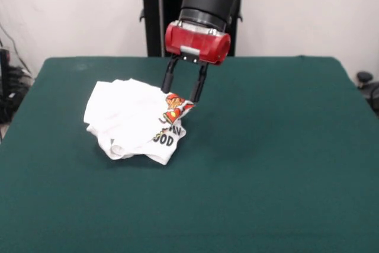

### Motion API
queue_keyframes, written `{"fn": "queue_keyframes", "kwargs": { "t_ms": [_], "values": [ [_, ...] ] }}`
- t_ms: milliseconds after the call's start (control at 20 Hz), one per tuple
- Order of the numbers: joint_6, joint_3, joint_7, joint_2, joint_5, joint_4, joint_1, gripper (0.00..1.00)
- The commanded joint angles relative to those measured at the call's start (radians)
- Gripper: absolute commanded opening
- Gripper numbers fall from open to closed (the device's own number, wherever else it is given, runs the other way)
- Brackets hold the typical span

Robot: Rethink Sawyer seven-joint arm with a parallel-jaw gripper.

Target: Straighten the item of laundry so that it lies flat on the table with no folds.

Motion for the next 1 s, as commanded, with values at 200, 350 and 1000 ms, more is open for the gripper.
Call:
{"fn": "queue_keyframes", "kwargs": {
  "t_ms": [200,350,1000],
  "values": [
    [0.005,-0.042,0.098,0.150,0.194,-0.138,0.092,1.00],
    [-0.052,-0.050,0.108,0.198,0.202,-0.135,0.093,1.00],
    [-0.284,-0.046,0.129,0.389,0.180,-0.183,0.042,1.00]
  ]
}}
